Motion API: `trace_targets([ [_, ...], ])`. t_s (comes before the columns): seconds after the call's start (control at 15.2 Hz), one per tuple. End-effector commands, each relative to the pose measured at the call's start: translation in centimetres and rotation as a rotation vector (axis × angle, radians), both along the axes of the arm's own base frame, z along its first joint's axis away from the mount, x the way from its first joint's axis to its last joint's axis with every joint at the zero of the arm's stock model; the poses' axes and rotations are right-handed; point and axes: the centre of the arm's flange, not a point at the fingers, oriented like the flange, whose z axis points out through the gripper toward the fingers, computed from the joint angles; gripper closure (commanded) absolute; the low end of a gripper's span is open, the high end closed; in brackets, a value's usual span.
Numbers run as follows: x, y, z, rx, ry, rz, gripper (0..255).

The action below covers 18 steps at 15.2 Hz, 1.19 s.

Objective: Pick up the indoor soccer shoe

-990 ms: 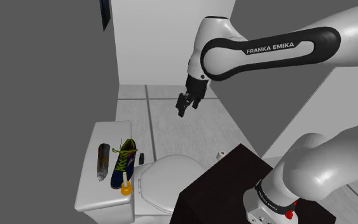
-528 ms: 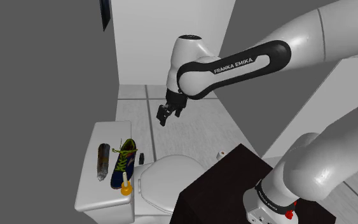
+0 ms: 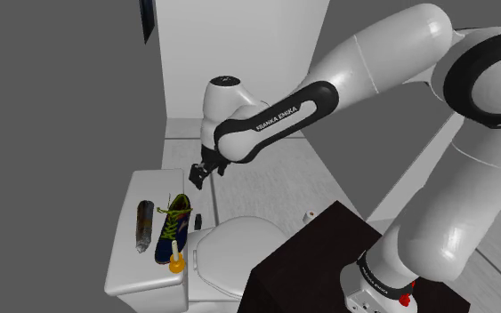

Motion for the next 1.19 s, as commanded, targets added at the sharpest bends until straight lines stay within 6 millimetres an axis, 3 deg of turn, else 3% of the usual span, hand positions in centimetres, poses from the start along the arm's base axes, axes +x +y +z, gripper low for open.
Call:
trace_targets([
  [0.0,1.0,1.7,-1.8,-0.003,-0.007,0.004,0],
  [0.86,9.0,11.8,-13.0,-0.027,-0.052,0.031,0],
  [1.12,9.0,11.8,-15.1,-0.027,-0.052,0.031,0],
])
